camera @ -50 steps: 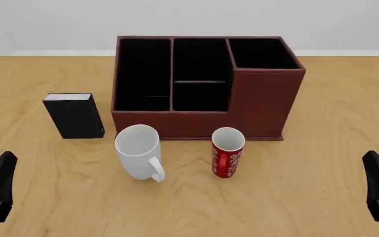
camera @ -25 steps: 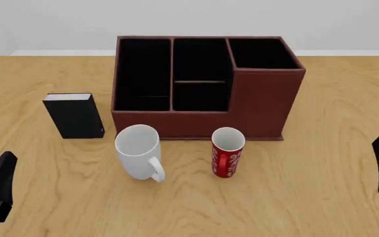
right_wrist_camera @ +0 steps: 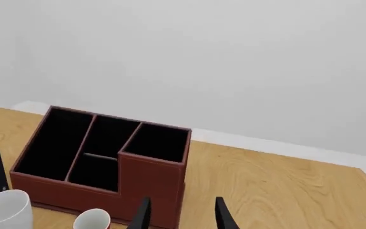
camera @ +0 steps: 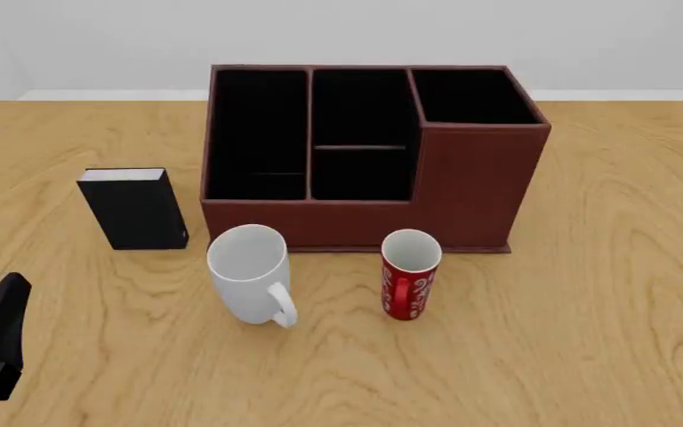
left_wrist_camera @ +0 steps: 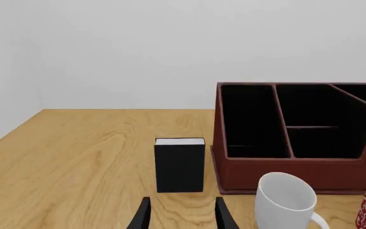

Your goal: Pick up the white mug and place it to the right of the caddy.

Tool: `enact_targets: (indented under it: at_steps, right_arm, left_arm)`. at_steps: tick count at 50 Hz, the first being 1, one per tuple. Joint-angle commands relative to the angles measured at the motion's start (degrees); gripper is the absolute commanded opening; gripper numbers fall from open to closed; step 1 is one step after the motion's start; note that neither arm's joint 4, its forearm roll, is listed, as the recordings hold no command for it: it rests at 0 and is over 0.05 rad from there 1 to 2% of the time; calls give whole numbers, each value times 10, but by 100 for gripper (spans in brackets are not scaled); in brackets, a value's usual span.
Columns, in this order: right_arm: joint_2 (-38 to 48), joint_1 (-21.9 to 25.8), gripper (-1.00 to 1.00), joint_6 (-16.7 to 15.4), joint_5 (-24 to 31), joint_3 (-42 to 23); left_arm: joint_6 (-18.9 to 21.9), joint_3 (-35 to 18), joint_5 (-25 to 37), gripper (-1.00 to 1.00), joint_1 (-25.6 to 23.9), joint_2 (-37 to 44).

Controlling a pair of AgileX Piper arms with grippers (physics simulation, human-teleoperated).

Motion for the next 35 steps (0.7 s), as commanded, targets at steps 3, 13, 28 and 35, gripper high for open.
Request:
enact_targets:
  at_steps: [3,13,28,35]
  right_arm:
    - [95,50,100,-42,54,-115]
    - [149,81,100,-88,84,-186]
    - [212,111,100,-136,82,-223]
    - [255,141,100,-145,76,-237]
  left_arm:
    - [0,0,0,100,0,0]
    - [0,0,0,100,0,0]
    - [0,0,0,100,0,0]
    - [0,0,0,100,0,0]
